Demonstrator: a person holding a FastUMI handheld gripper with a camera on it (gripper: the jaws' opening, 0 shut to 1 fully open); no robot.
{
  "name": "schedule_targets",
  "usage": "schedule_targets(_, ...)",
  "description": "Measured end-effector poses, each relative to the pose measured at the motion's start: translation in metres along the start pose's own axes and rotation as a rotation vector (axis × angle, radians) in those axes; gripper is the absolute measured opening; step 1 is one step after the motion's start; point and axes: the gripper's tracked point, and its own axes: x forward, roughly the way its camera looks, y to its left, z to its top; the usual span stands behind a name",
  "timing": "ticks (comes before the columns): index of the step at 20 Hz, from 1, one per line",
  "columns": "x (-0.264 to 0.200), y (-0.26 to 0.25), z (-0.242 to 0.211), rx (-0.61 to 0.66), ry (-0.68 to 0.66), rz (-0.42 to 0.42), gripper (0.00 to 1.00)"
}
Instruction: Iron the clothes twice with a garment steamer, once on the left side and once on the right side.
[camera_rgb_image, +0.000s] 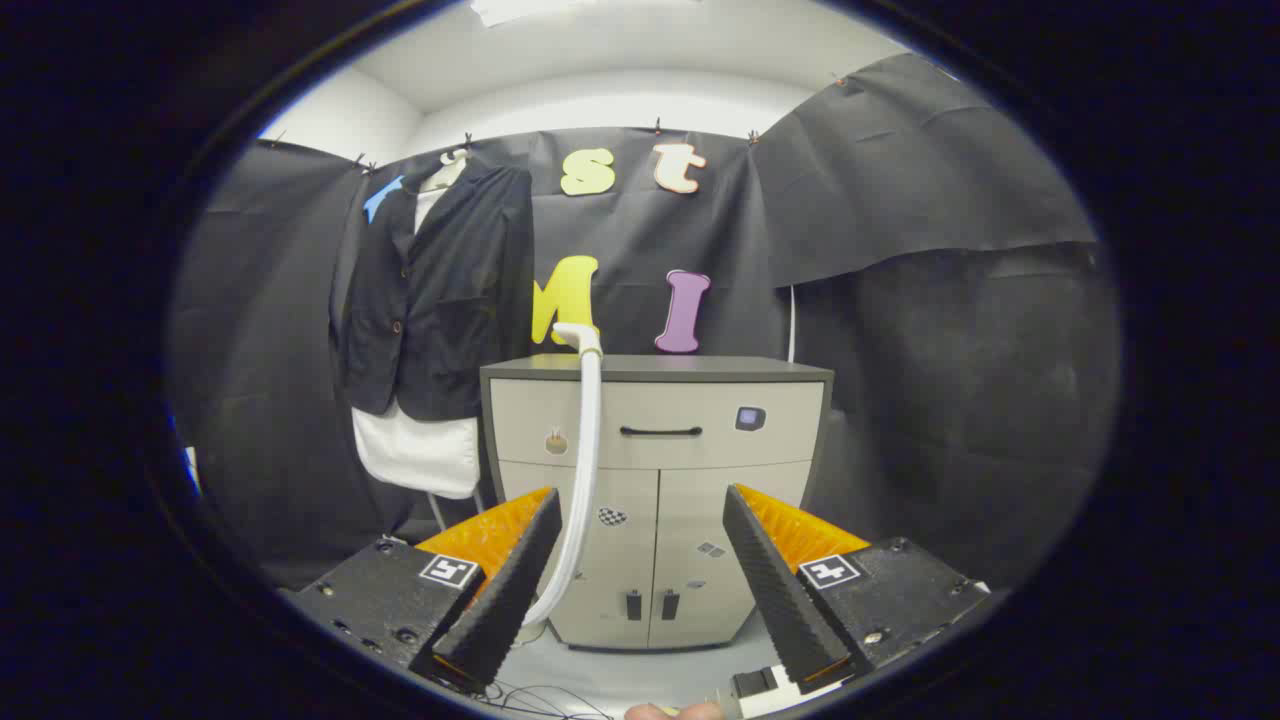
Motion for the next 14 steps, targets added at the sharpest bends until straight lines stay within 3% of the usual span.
schedule_targets(14,-0.010,-0.010,-0.012,0.011,0.043,0.008,1.00)
